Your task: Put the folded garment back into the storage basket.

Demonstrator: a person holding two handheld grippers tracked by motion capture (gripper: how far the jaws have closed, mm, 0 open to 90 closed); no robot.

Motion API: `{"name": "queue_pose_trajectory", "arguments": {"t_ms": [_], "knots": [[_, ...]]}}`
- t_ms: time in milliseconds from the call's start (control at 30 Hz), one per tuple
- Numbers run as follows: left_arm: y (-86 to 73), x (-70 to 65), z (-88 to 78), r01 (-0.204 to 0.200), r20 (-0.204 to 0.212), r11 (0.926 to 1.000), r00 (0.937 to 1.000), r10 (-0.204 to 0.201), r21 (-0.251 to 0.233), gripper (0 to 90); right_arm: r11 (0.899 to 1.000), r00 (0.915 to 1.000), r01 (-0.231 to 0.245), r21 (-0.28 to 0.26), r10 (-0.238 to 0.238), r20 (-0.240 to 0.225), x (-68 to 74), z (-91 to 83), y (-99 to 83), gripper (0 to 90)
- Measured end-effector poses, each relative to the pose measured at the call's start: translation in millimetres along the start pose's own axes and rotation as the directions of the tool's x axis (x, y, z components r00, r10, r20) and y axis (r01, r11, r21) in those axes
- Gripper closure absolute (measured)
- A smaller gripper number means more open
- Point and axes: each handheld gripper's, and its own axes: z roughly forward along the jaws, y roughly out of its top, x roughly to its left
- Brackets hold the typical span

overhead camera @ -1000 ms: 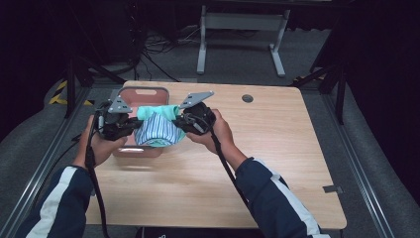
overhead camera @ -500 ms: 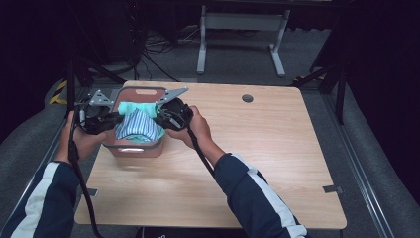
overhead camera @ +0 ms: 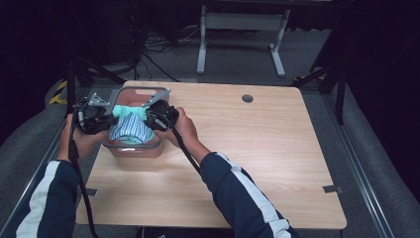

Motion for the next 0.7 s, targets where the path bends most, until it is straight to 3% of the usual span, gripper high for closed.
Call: {"name": "queue_pose_trajectory", "arguments": {"t_ms": [233, 567, 700], "knots": [[-4.8, -0.8, 13.5, -0.003, -0.012, 0.9996, 0.9999, 0.003, 0.027, 82.3, 0.998, 0.9999, 0.003, 0.057, -0.004, 0.012, 1.8, 20.2, -5.5, 82.0], [-13.4, -5.2, 29.0, -0.001, -0.016, 0.9981, 0.9999, 0.002, 0.062, 81.3, 0.995, 0.9998, -0.016, 0.100, 0.014, 0.017, -1.5, 32.0, -14.0, 79.3], [-13.6, -5.4, 30.2, -0.005, -0.046, 0.9963, 0.9989, 0.009, 0.086, 72.5, 0.994, 0.9998, -0.003, 0.109, 0.001, 0.022, -1.2, 32.7, -14.8, 78.4]]}}
